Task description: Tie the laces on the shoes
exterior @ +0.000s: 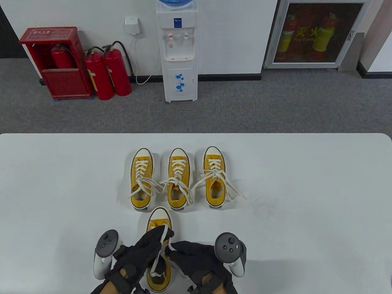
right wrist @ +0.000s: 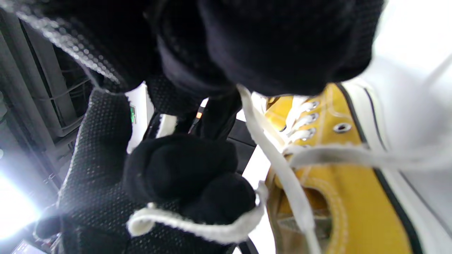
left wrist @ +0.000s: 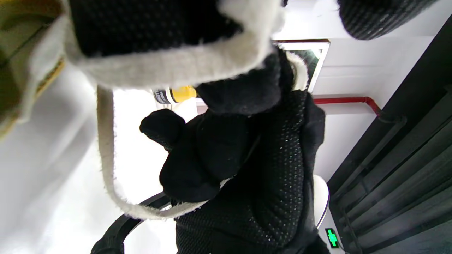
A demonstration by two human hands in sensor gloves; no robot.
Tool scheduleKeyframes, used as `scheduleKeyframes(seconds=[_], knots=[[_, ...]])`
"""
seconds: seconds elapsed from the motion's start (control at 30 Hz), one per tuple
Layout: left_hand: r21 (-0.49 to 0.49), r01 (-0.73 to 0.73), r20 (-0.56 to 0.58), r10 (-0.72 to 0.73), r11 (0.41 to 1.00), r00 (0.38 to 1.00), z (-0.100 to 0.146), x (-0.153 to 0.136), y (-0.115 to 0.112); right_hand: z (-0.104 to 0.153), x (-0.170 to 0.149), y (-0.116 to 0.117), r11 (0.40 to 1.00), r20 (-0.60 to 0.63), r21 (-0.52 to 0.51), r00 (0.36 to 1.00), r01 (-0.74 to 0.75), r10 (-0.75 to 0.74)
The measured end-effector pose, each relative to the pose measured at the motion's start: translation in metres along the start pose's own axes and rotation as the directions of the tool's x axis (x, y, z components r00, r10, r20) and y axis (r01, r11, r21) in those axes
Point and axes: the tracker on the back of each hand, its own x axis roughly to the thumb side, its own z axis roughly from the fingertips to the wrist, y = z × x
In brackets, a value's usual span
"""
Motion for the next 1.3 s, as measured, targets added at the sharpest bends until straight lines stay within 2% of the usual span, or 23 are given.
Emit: scheduleKeyframes(seconds=[0.07,0.3,0.5,0.67,0.9,1.07,1.2,1.3], knots=[[0.013,0.003,-0.009,-0.003,1.0,1.0,0.0,0.0,0.0,0.0,0.0,0.0,1.0,0.003,0.008,1.0,0.007,-0.007],[-0.04,0.015,-0.021,-0.016,0.999,1.0,-0.002,0.001,-0.005,-0.001,-0.001,0.0,0.999,0.015,0.028,1.0,0.026,-0.026],[0.054,0.174,0.003,-0.174,0.983,0.985,0.003,0.013,-0.004,0.001,-0.001,-0.009,0.997,0.025,-0.007,0.996,0.083,-0.083],[0.131,0.398,0.014,-0.403,0.908,0.915,0.008,0.025,0.003,0.001,-0.001,-0.016,0.994,0.029,-0.044,0.994,0.103,-0.101],[0.178,0.64,0.017,-0.652,0.748,0.758,0.013,0.039,0.004,0.002,-0.005,-0.021,0.988,0.014,-0.113,0.994,0.107,-0.106],[0.176,0.601,0.042,-0.616,0.78,0.787,0.013,0.039,0.003,0.003,-0.009,-0.023,0.981,0.011,-0.181,0.998,0.063,-0.062],[0.138,0.494,0.076,-0.506,0.859,0.859,0.012,0.038,0.005,0.002,-0.013,-0.02,0.972,-0.028,-0.233,0.999,-0.023,0.016],[0.134,0.433,0.088,-0.446,0.891,0.891,0.013,0.037,0.006,-0.001,-0.016,-0.016,0.969,-0.057,-0.238,0.997,-0.067,0.055]])
